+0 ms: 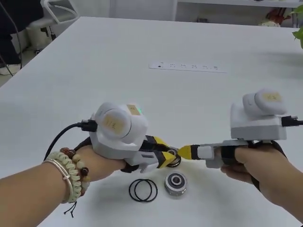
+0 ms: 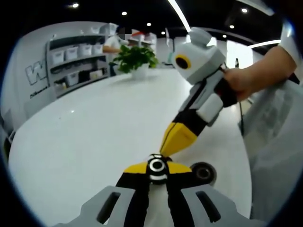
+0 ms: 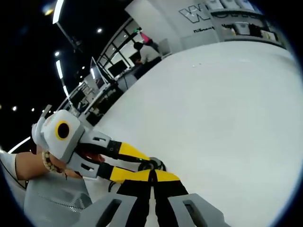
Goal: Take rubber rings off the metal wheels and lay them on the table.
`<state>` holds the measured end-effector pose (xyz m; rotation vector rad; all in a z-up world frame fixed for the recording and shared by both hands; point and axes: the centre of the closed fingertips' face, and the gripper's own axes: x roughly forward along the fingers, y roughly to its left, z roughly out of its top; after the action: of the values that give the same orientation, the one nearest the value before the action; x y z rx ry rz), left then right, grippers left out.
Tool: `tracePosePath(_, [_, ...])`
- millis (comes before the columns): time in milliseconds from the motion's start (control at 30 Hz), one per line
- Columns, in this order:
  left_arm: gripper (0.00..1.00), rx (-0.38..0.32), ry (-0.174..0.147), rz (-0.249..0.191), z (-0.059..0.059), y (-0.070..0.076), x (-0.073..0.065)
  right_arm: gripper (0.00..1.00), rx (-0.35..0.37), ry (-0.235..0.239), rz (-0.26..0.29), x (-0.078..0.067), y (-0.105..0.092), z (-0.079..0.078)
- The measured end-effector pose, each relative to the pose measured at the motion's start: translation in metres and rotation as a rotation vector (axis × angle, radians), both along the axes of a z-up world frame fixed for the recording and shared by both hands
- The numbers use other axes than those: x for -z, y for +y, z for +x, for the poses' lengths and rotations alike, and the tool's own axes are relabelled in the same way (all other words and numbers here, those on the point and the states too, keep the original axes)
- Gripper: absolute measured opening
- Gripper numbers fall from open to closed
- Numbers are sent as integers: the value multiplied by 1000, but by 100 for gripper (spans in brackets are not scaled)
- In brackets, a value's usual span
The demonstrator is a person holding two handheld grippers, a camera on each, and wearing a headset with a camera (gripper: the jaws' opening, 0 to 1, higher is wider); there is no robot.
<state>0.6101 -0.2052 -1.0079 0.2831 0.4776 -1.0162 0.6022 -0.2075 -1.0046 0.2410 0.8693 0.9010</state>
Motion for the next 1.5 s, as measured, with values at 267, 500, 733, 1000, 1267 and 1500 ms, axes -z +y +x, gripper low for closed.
tracePosePath(267, [14,3,-2,1,0,0,0,0,-22,-23,3,-3,4,-1])
tracePosePath(500, [14,4,-4,1,-1,0,0,0,-69,-35,122,-21,19,-6])
tracePosePath(733, [14,3,-6,2,0,-1,0,0,-67,-69,22,-10,10,-1])
tracePosePath(1000, [14,-8,24,16,0,-1,-1,0,-59,-70,-28,-1,0,3])
tracePosePath(1267, [18,29,0,61,-5,-3,-4,0,-38,-72,-29,-1,-4,7])
tracePosePath(1500, [20,44,-16,44,-9,-2,-20,0,-26,-80,-28,-6,-4,4])
